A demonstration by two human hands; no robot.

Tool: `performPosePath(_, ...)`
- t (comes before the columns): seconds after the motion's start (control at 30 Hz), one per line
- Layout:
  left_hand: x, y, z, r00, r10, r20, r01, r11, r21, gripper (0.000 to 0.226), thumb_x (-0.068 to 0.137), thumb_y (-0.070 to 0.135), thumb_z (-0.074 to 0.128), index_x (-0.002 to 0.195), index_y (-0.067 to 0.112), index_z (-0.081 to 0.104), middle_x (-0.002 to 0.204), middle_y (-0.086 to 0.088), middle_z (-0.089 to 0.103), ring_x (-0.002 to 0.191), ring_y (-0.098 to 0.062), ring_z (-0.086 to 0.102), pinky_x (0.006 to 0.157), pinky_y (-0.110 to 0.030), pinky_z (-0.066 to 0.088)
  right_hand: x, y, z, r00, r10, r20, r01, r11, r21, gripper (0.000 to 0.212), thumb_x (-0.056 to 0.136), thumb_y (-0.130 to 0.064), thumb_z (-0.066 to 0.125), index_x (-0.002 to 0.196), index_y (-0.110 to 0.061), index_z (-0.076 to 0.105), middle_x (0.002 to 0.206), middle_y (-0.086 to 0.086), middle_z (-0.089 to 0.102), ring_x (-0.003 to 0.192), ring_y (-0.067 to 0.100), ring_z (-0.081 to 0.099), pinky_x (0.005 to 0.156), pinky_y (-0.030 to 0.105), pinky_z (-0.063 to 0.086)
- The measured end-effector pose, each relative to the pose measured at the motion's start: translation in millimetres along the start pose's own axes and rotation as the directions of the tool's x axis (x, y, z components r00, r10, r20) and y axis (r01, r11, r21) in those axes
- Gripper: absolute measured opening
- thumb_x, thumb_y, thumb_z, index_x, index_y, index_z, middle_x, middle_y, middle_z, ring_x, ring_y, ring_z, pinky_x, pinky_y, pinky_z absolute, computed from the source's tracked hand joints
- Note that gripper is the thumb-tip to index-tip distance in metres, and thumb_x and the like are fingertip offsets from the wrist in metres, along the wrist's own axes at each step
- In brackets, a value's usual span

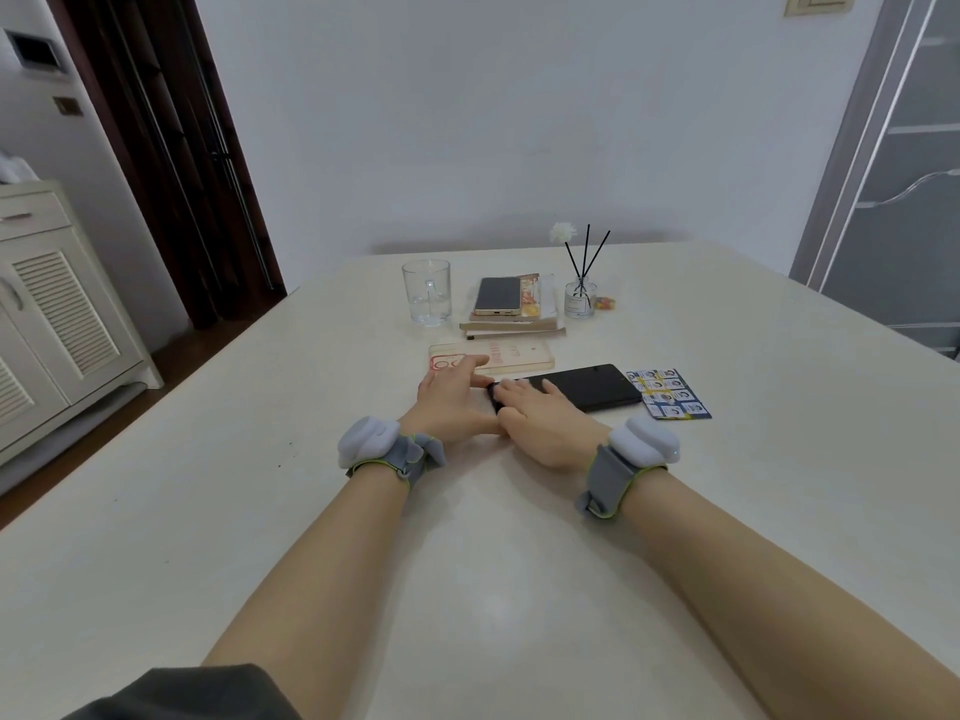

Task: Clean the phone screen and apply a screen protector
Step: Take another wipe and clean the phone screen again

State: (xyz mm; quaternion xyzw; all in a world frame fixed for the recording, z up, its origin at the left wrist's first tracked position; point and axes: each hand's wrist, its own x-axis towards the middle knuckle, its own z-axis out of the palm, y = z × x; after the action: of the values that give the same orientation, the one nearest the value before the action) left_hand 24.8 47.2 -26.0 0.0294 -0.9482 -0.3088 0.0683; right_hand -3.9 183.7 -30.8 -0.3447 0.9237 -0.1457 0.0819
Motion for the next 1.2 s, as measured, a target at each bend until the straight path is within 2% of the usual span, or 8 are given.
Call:
performPosePath(0.17,5.2,-6.9,4.2,0.998,0.032,-0.061,-0.031,0.999,0.003,0.094,0.062,0.038,0.081,0.140,0.017,0.033,0.126,0.004,0.061,0.131,-0.017,0.037,0.115,-0.037,0.017,-4.7,13.6,-4.0,0.999,-0.014,-0.029,0.014,1.000,-0.003,0.039,0.097,-0.020,0.022,0.127,-0.011,0.044,0.141,0.007,0.042,0.138,0.018,0.029,0.117,0.042,0.004)
performPosePath(0.27,9.0,-11.5,4.8,0.996,0.041,-0.074,-0.040,0.999,0.015,0.085,0.066,0.034,0.080,0.137,0.018,0.035,0.123,0.006,0.062,0.132,-0.016,0.036,0.115,-0.034,0.009,-5.4,29.2,-10.6,0.981,0.151,-0.122,-0.156,0.987,-0.034,0.038,0.096,-0.025,0.024,0.125,-0.011,0.046,0.134,0.008,0.046,0.132,0.021,0.035,0.116,0.040,0.010)
performPosePath(0.47,10.1,-16.5,1.2,0.998,0.043,-0.037,-0.043,0.999,0.009,0.077,0.064,0.033,0.080,0.129,0.022,0.040,0.120,0.008,0.063,0.124,-0.012,0.040,0.115,-0.036,0.009,-5.5,39.1,-14.2,0.884,0.427,-0.192,-0.441,0.897,-0.037,0.055,0.097,-0.031,0.023,0.140,0.001,0.031,0.149,0.016,0.032,0.141,0.026,0.025,0.120,0.037,0.008)
performPosePath(0.57,8.7,-16.1,-0.1,0.999,0.036,-0.037,-0.037,0.999,-0.003,0.078,0.064,0.032,0.081,0.129,0.023,0.040,0.120,0.008,0.063,0.118,-0.012,0.039,0.115,-0.038,0.013,-2.3,28.4,-8.6,0.933,0.325,-0.156,-0.341,0.936,-0.089,0.056,0.097,-0.033,0.021,0.142,0.000,0.028,0.151,0.018,0.027,0.142,0.028,0.022,0.120,0.039,0.008)
performPosePath(0.67,7.2,-14.8,-1.1,0.997,0.054,-0.047,-0.054,0.998,-0.010,0.087,0.060,0.033,0.084,0.133,0.022,0.038,0.118,0.006,0.065,0.127,-0.013,0.040,0.115,-0.040,0.015,-1.1,9.6,-0.1,0.987,0.140,-0.079,-0.147,0.984,-0.102,0.052,0.097,-0.031,0.021,0.143,-0.006,0.028,0.152,0.015,0.026,0.141,0.027,0.021,0.118,0.040,0.008)
performPosePath(0.87,3.1,-16.4,-3.6,0.990,0.091,-0.106,-0.089,0.996,0.023,0.104,0.061,0.031,0.082,0.145,0.034,0.022,0.128,0.006,0.056,0.126,-0.019,0.034,0.110,-0.036,0.018,-12.7,-9.6,-2.1,0.996,-0.070,0.054,0.069,0.997,0.025,0.043,0.099,-0.018,0.018,0.132,-0.009,0.044,0.146,0.012,0.034,0.140,0.024,0.022,0.118,0.042,0.005)
performPosePath(1.07,3.4,-18.0,0.7,0.994,0.061,-0.088,-0.057,0.997,0.043,0.102,0.062,0.038,0.080,0.144,0.037,0.020,0.117,0.013,0.062,0.131,-0.018,0.033,0.115,-0.047,0.014,-33.6,-1.0,-11.8,0.989,-0.014,0.144,0.022,0.998,-0.057,0.050,0.101,-0.017,0.017,0.148,-0.002,0.016,0.158,0.009,0.018,0.147,0.023,0.011,0.119,0.039,0.001)
performPosePath(1.2,4.5,-18.4,1.3,0.997,0.036,-0.068,-0.033,0.998,0.046,0.101,0.063,0.041,0.079,0.144,0.036,0.018,0.114,0.016,0.063,0.132,-0.018,0.032,0.115,-0.049,0.013,-40.2,16.4,-21.6,0.971,0.236,0.040,-0.228,0.963,-0.142,0.056,0.099,-0.022,0.024,0.148,0.002,0.012,0.153,0.014,0.026,0.142,0.025,0.023,0.117,0.036,0.011)
